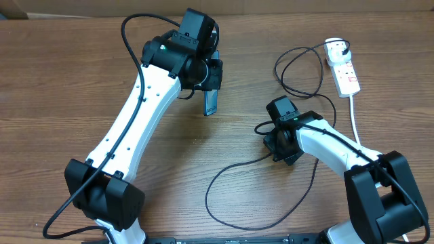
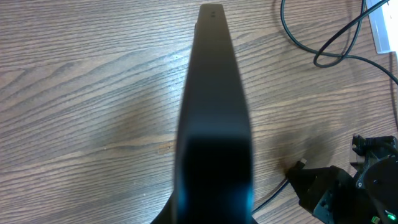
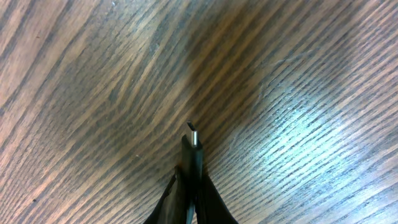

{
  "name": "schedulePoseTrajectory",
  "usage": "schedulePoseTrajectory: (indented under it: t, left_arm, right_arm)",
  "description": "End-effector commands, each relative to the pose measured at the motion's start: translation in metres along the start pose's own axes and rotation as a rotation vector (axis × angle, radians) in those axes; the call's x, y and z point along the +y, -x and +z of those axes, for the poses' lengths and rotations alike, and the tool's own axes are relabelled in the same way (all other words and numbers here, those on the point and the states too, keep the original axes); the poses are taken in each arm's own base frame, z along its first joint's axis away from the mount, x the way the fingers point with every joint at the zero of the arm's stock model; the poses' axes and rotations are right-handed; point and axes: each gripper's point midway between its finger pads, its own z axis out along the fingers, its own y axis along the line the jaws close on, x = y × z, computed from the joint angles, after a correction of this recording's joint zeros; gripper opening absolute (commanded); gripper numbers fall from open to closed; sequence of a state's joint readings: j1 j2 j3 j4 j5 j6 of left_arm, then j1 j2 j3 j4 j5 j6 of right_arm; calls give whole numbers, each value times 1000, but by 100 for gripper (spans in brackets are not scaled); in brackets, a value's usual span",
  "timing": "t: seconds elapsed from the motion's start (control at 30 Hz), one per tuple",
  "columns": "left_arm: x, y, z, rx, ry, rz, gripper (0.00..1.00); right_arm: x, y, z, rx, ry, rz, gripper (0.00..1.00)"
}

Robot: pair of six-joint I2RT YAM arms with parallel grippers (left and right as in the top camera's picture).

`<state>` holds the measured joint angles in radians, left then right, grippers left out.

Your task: Plug charger to phone and switch on socket

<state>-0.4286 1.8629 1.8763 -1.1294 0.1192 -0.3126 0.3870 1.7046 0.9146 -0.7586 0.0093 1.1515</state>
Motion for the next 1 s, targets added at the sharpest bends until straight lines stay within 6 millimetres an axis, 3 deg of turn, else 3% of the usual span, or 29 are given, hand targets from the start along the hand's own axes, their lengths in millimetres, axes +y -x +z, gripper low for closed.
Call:
schedulePoseTrajectory:
  t: [0.0,0.27,0.53,0.83,0.97]
  left_arm:
    - [-5,3,-4,-12,-18,-6,4]
    - [-13,2,-4,-2,-64,-5,4]
    - [-35,2,-8,12,-212,-5,4]
    - [-61,23,-38,12,-575,-77,4]
    - [-61,30,-55,25,-706,-129,4]
  right_arm:
    - [-2,0,7,-8,-26,-5,4]
    - [-1,1,3,-9,-21,-15,4]
    - [12,4,-23,-40,68,-124,4]
    - [44,-23,-86,24,361,-362,4]
    - [51,-38,-119,39,496,-482,4]
